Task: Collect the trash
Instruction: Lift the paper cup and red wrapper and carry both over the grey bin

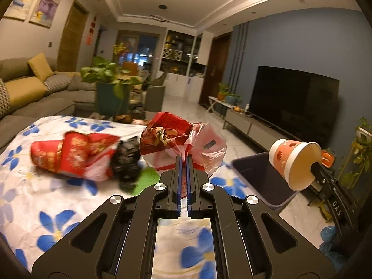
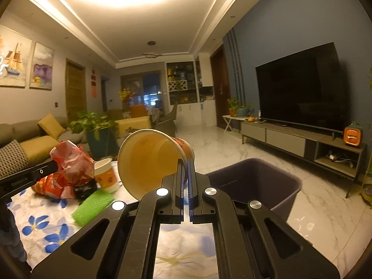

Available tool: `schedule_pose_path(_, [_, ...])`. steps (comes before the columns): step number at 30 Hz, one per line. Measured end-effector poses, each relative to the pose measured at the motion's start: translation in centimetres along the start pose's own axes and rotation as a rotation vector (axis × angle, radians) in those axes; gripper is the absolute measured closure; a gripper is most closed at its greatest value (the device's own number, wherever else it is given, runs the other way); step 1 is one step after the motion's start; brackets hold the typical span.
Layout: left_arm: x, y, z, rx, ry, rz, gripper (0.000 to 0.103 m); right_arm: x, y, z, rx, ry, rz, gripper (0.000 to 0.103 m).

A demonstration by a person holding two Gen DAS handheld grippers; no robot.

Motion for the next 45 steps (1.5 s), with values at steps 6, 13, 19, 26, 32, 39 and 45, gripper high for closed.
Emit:
schedule_pose_path(6, [0.3,-5.1,-1.7,-0.069,-0.007,-0.032,0.101,0.5,-3.1,0.0,-0.063,-0.016,-0.016,0.099])
schedule_pose_path(13, [0.4,-10.4,-3.9,-0.139,-0.008,-0.073,0.101,1.0,-6.4,-0.6,-0.135,-0.03,-0.023,0.099])
schedule_pose_path(19, [0.5,-13.5,-5.9,-0.183,-0.016,-0.093,0.101,1.2,-8.5,-1.5,-0.182,-0.043,-0.025,0.099])
schedule_pose_path(26, [0.0,-16.0,-8.5,-0.225,-0.007,-0.097,0.101,1.1,-10.0,-2.7,-0.209,-0.045,-0.016,0.099])
schedule_pose_path(32, [-0.5,-17.5,-10.6,-0.251,0.017,-0.104,0.101,0.4,-10.8,-3.4,-0.232,-0.035,-0.008,0.099])
schedule_pose_path(39, [-1.2,-18.7,-12.4,-0.261,0.038,-0.119,0.101,0.0,-11.4,-4.3,-0.245,-0.023,-0.008,0.099])
schedule_pose_path(45, [-1.7,-19.3,-13.1,-0.271,0.058,-0.123,0.101,-0.1,-11.3,-4.8,-0.249,-0.017,-0.01,0.099])
Point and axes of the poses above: each gripper's, at about its wrist camera, not at the fingertips, and z roughly against the way its jaws point, y to its left, x to its top, the point moved 8 cm from there along -z, roughly the way its jaws point, and after that the axes turned 7 degrees about x, right-handed, at the moved point
